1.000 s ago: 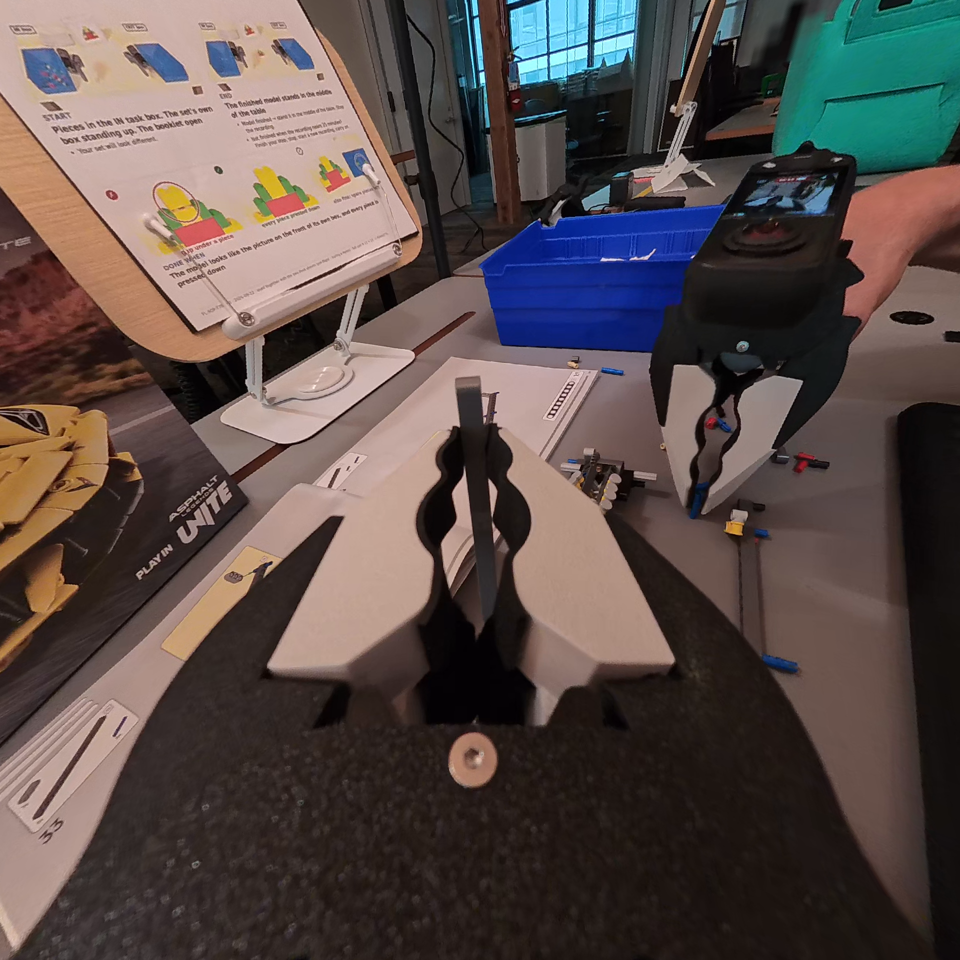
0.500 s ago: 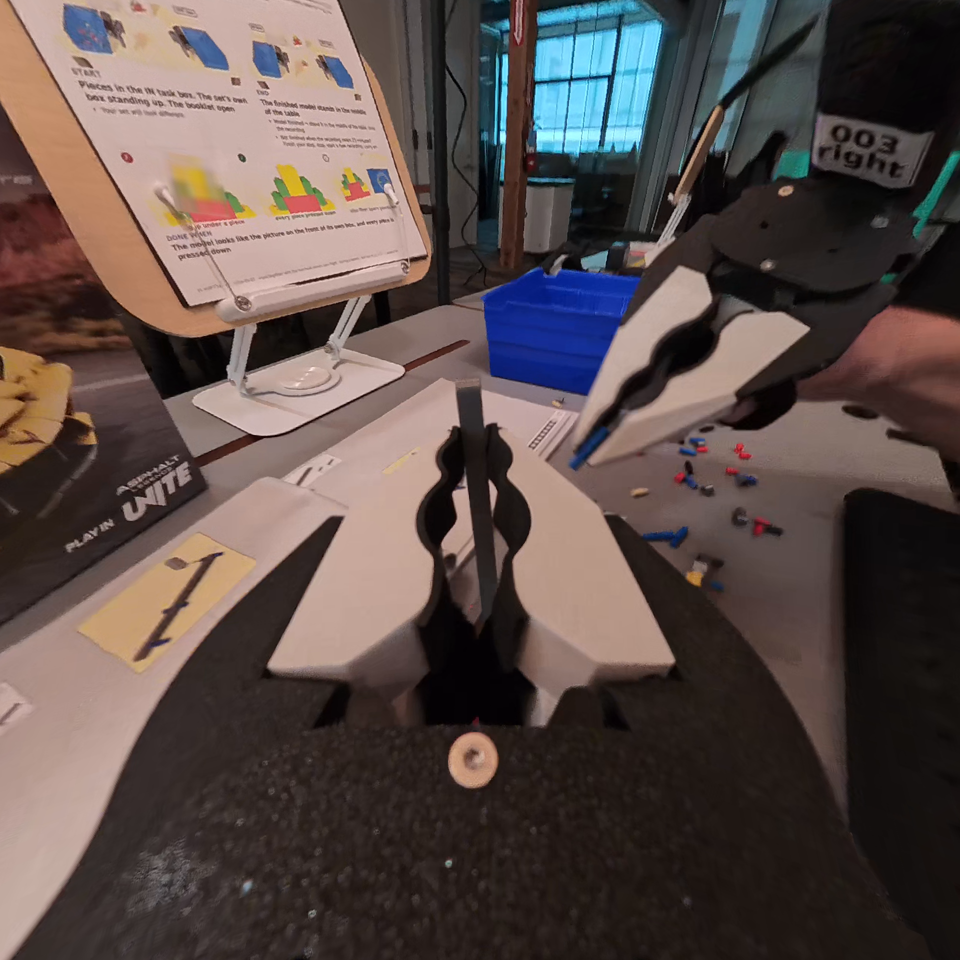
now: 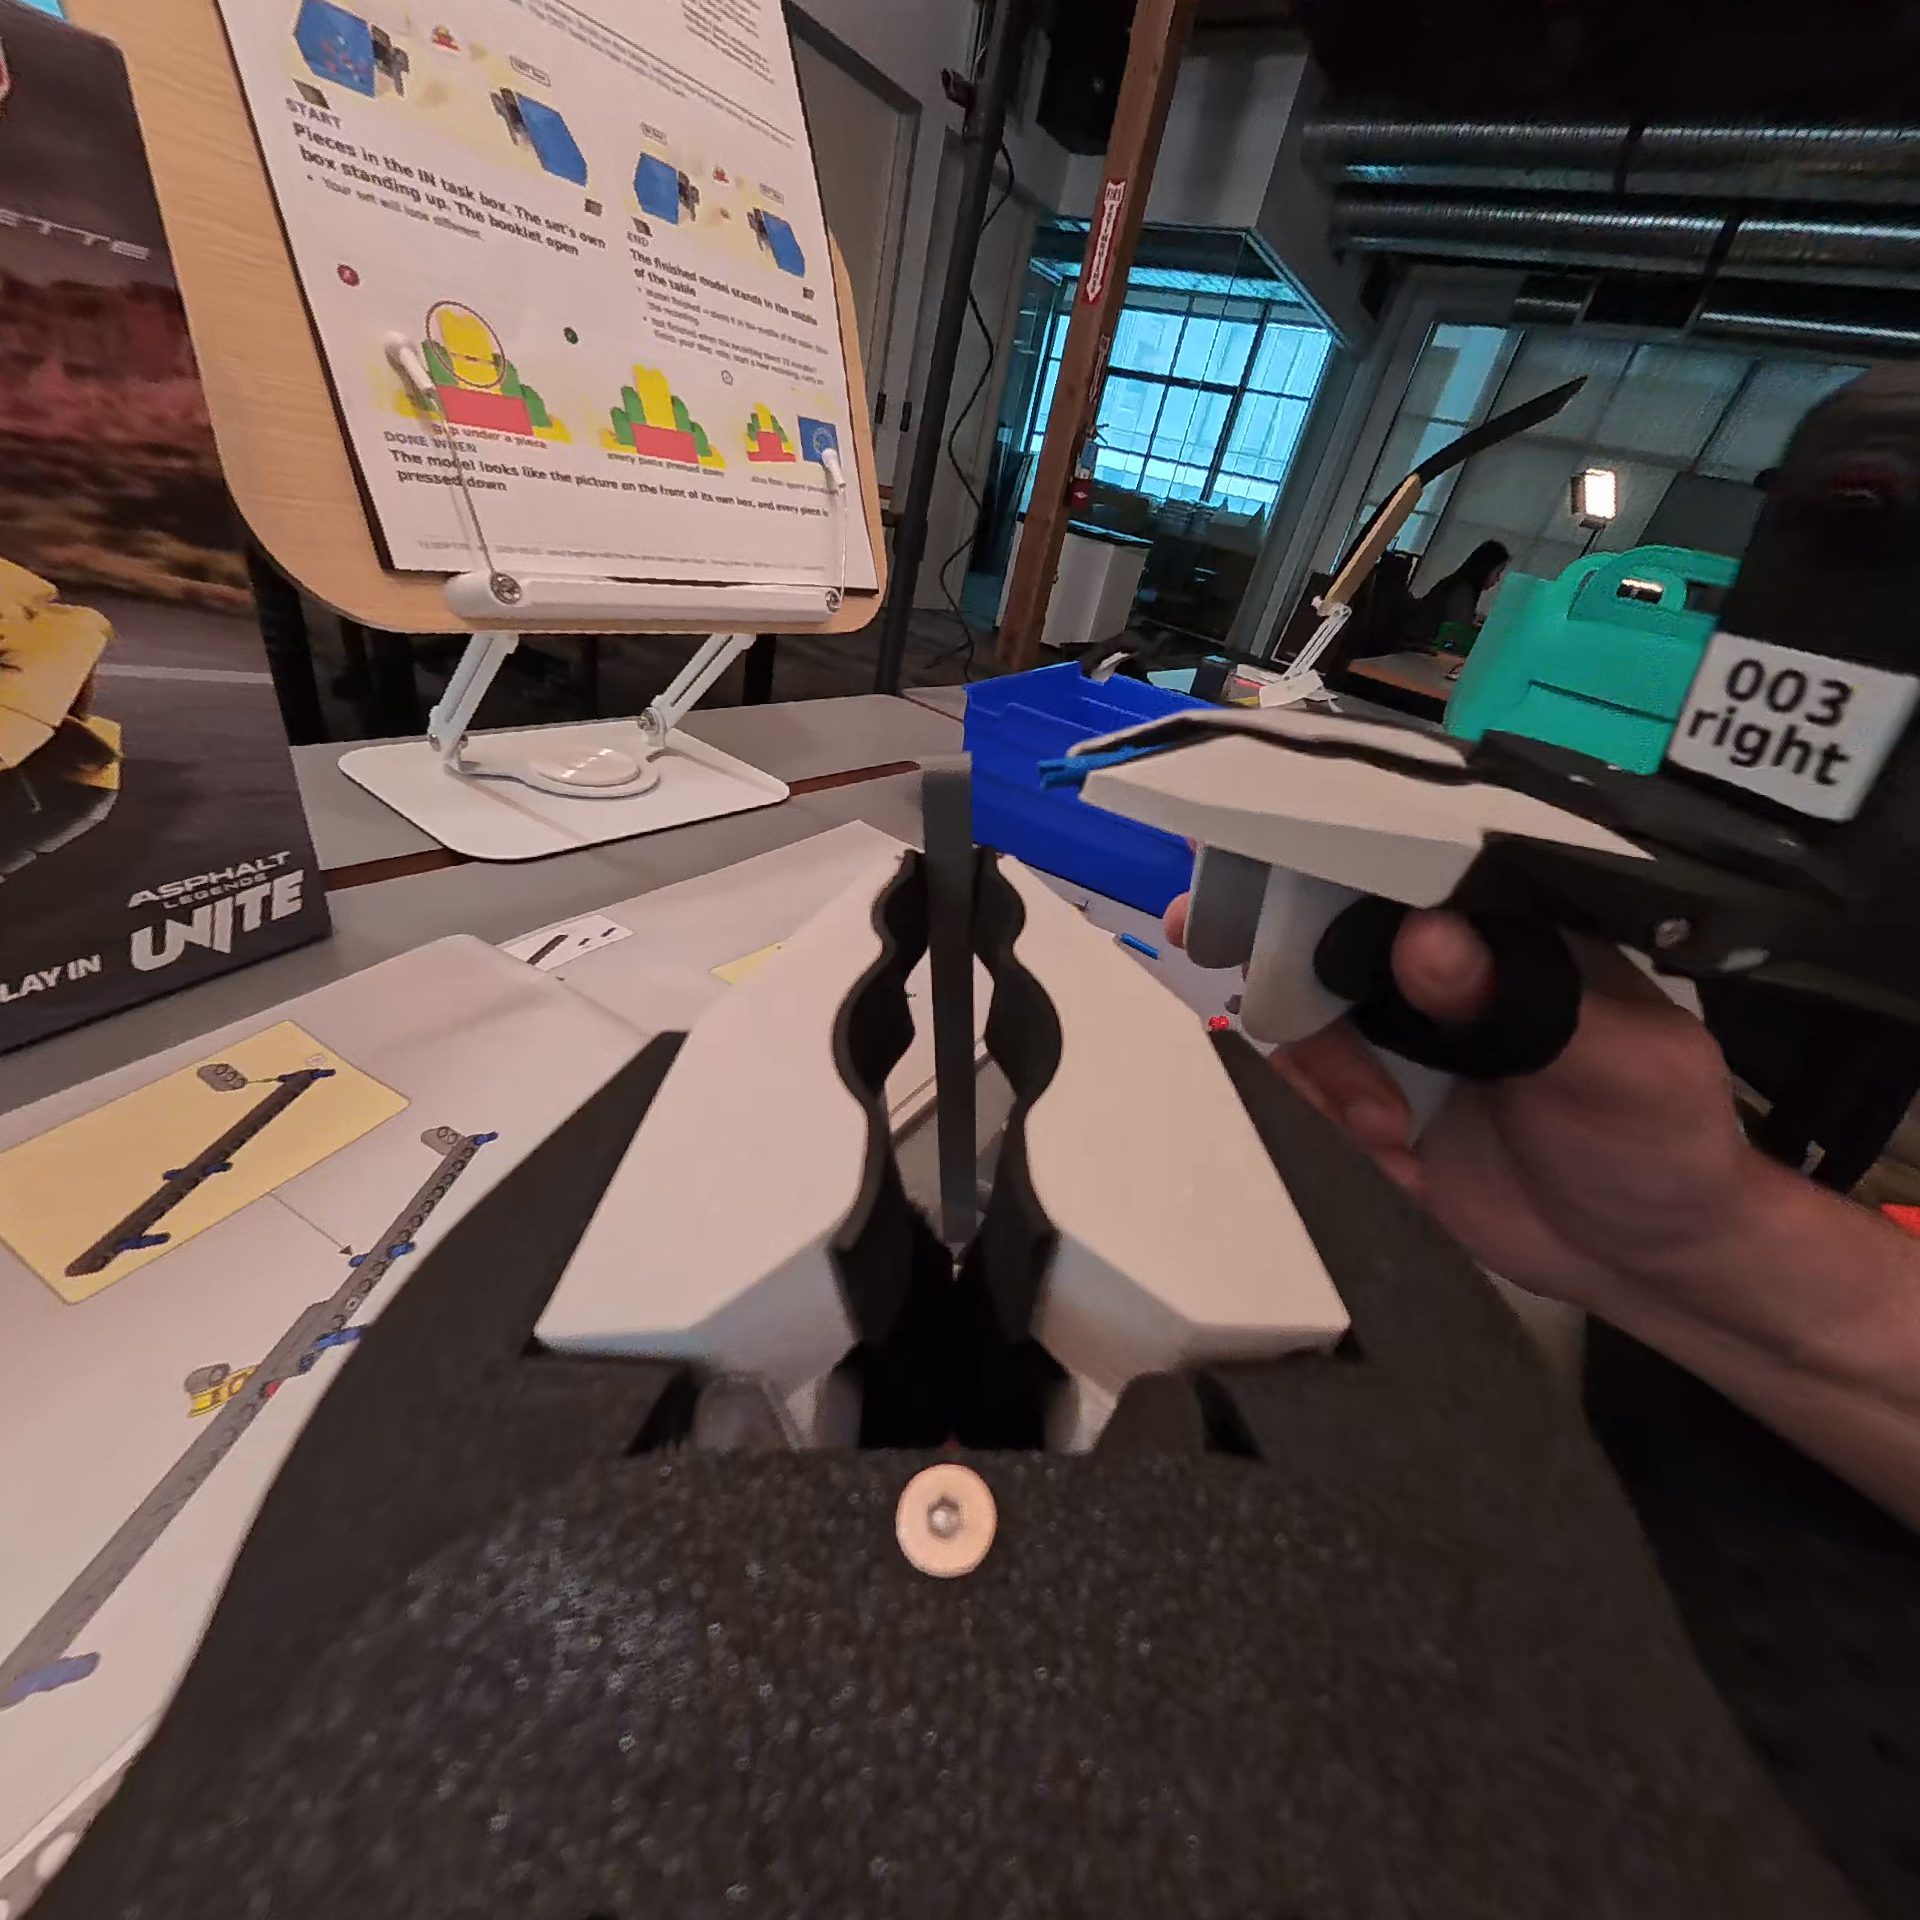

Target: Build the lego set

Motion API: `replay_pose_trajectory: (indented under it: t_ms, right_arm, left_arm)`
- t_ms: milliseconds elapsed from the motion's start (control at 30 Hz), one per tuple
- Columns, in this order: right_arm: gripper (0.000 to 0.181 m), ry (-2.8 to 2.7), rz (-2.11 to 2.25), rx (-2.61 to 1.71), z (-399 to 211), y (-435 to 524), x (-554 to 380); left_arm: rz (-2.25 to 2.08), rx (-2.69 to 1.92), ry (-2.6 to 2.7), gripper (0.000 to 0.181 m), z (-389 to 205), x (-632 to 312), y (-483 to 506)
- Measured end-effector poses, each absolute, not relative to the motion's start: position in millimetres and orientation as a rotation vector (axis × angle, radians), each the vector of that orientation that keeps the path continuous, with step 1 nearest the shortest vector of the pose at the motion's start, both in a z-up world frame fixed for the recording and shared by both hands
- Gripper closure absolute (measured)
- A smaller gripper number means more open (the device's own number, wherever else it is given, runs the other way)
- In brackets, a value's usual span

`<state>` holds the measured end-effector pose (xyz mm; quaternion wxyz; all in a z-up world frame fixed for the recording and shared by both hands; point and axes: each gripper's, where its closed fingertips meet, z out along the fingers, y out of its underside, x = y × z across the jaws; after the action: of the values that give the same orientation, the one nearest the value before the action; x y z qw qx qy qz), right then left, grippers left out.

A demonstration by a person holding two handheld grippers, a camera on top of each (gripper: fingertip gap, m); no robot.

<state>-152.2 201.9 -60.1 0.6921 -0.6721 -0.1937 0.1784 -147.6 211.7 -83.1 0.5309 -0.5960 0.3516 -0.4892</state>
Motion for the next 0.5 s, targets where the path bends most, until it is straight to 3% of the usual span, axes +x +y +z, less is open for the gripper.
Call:
replay_pose_trajectory:
  t_ms: [500]
  right_arm:
    - [0.178, -0.539, 0.218, -1.530, -68, 203, -163]
  left_arm:
    - [-1.089, -1.391, 0.915, 0.175, -86, -143, 207]
